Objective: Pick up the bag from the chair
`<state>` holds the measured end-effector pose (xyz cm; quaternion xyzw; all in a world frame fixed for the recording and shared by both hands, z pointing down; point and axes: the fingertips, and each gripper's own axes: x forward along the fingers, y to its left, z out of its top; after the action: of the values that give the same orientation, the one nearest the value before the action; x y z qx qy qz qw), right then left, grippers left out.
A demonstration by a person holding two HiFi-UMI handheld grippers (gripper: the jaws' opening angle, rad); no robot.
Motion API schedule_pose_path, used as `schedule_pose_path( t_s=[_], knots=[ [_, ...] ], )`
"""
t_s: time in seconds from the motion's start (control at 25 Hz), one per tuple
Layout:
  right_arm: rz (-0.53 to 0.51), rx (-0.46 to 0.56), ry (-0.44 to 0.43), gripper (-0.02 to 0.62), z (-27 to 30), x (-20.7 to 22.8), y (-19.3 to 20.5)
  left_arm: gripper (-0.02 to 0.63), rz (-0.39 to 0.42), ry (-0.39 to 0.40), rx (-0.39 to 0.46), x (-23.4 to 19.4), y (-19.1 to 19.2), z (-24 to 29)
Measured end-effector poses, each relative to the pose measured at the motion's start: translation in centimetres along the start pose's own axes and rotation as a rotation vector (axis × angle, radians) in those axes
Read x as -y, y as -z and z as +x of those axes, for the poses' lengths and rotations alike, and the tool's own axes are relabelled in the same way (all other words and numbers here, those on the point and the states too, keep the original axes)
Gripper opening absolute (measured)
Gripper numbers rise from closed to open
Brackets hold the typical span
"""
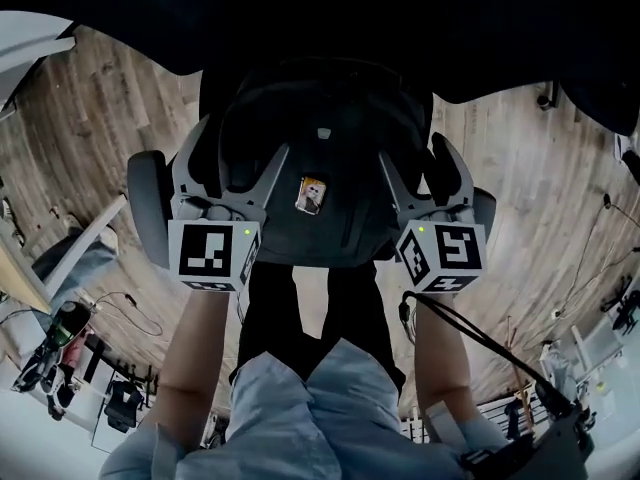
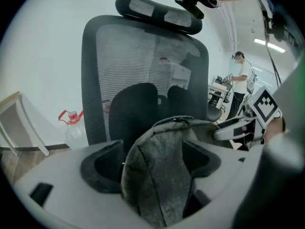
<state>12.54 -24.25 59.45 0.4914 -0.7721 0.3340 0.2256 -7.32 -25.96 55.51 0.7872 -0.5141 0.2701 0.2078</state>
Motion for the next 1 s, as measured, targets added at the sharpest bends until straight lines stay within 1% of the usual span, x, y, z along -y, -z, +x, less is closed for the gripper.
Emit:
schedule_pose_path(
  t_s=[0.2,0.4,0.56,0.68,0.8,0.88,1.0],
  knots=[
    [-0.013,-0.029,-0.012,0.353,2.3,0.4,1.0,0.401,-0.001,0.016,-0.018,-1.2,1.3,1.7],
    [-0.002,-0.05,-0.039,0.356,3.5,0.6,1.7,0.403,0.001,0.066,-0.016,-1.3,2.0,3.4],
    [0.003,-0.051,-0.079,0.356,3.8,0.1,1.7,0.403,0.029,0.132,-0.07,-0.7,3.1,4.3],
    [-0.02,-0.063,-0.113,0.354,4.4,-0.4,1.6,0.4,0.045,0.157,-0.09,-0.5,3.5,4.7],
    [-0.043,-0.074,-0.133,0.351,5.0,-0.7,1.5,0.365,0.035,0.183,-0.101,-0.5,3.6,5.0],
    [-0.043,-0.08,-0.145,0.324,5.1,-1.0,1.6,0.35,0.032,0.193,-0.112,-0.5,3.8,5.1],
    [-0.05,-0.079,-0.158,0.283,5.0,-1.3,1.7,0.32,0.033,0.186,-0.121,-0.7,4.1,5.0]
  ],
)
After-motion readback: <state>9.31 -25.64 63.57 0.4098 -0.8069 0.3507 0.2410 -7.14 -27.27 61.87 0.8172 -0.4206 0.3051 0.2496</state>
